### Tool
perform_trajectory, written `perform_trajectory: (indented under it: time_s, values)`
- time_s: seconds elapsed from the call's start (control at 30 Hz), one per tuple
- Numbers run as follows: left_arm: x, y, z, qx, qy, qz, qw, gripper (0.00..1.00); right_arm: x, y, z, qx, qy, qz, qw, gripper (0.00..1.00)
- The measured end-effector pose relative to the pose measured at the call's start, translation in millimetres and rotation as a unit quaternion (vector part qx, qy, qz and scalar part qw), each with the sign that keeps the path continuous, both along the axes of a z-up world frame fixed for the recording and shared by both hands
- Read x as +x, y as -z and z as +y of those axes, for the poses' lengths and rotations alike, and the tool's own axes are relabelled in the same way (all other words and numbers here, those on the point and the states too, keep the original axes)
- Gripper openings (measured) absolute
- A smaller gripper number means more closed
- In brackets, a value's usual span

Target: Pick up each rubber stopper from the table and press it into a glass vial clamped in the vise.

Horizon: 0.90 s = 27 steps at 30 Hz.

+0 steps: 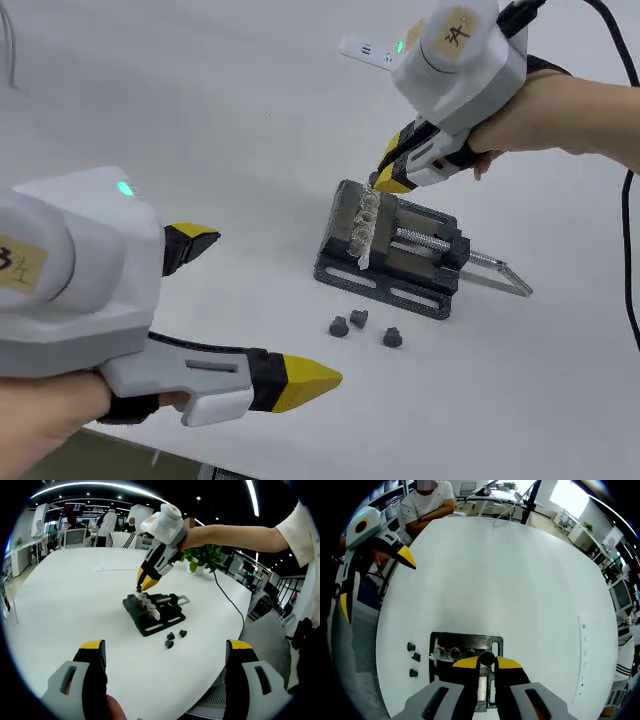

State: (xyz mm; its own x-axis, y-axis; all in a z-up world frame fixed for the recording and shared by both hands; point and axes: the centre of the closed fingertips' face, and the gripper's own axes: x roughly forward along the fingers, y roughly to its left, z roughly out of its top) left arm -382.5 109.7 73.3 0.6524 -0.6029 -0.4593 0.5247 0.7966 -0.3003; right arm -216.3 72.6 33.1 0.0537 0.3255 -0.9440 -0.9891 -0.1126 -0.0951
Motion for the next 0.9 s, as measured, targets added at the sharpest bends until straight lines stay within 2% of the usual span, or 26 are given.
perform_trajectory:
  time_s: [0.1,0.17,0.2,0.3,0.43,0.7,0.9]
  values:
    - [-0.1,-0.3,0.2,0.000,0.000,0.000,1.0000,0.99,-3.4,1.2,-1.5,-0.003,-0.006,0.007,1.0000,0.11]
    - [-0.2,-0.5,0.4,-0.001,-0.001,0.000,1.0000,0.99,-2.0,-0.1,-3.2,-0.005,-0.020,-0.002,0.9998,0.17]
    - [-0.2,-0.6,0.5,-0.001,-0.001,-0.001,1.0000,0.99,0.3,-3.1,-3.7,-0.001,-0.015,-0.004,0.9999,0.18]
    - [-0.4,-0.4,-0.1,0.000,0.001,0.000,1.0000,0.99,1.4,-13.1,-3.6,0.006,-0.003,0.015,0.9999,0.12]
    - [1.1,-1.2,-0.5,0.001,0.003,0.000,1.0000,0.99,-0.9,-20.8,-2.9,0.004,-0.008,0.031,0.9995,0.02]
    - [5.3,-2.5,1.1,0.001,0.004,-0.001,1.0000,0.99,-5.0,-16.4,-2.1,-0.004,-0.013,0.048,0.9987,0.00]
    - [4.0,1.2,1.7,0.000,0.003,0.004,1.0000,0.99,-8.8,-13.3,-2.4,-0.005,-0.015,0.053,0.9985,0.00]
